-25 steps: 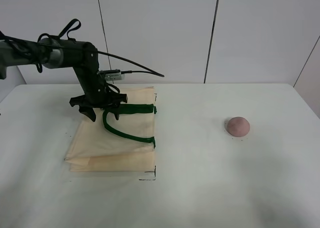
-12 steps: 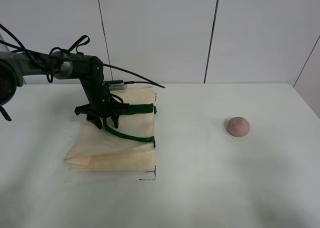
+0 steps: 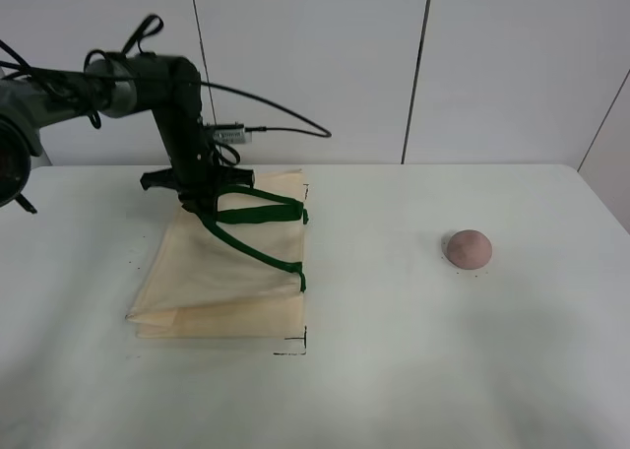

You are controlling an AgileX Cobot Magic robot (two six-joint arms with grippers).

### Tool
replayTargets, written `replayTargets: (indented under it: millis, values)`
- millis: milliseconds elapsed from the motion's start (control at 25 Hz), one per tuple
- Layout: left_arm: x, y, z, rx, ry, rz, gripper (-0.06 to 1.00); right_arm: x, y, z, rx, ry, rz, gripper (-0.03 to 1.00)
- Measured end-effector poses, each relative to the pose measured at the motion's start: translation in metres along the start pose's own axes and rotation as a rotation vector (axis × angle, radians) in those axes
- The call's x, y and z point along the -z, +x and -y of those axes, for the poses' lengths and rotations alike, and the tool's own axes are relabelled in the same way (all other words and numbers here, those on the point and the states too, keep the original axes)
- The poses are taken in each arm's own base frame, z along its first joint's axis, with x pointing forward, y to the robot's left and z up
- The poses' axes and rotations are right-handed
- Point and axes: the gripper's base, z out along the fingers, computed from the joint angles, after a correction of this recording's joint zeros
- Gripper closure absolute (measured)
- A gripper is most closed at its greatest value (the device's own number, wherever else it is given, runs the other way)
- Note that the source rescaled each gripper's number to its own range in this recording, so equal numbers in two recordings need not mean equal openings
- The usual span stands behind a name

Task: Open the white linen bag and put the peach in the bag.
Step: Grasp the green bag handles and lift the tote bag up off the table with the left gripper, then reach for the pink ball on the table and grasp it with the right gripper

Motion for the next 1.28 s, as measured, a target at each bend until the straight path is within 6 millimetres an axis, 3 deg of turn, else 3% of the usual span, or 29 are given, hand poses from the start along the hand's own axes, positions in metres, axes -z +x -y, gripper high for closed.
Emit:
replayTargets:
  millis: [160,280,440,680,880,1080,1280]
  values:
    - [0.085,-0.015,0.003,-0.058,0.065,0.230,0.94,0.000,0.000,0.000,0.000,0.000,0.000,-0.02]
    - [0.141,-0.010,0.002,-0.062,0.107,0.373,0.94,0.000,0.000,0.000,0.000,0.000,0.000,-0.02]
    - [0.187,0.005,-0.003,-0.072,0.128,0.471,0.94,0.000,0.000,0.000,0.000,0.000,0.000,-0.02]
    - [0.221,0.022,-0.007,-0.073,0.157,0.540,0.94,0.000,0.000,0.000,0.000,0.000,0.000,-0.02]
    - [0.226,0.033,-0.007,-0.081,0.193,0.520,0.94,-0.011,-0.012,0.000,-0.001,0.000,-0.064,-0.02]
    - [0.221,0.044,-0.009,-0.107,0.184,0.480,0.94,-0.057,-0.062,0.001,0.005,-0.005,-0.193,-0.02]
    - [0.225,0.047,-0.009,-0.109,0.194,0.486,0.94,-0.146,-0.110,0.001,0.003,-0.015,-0.375,-0.02]
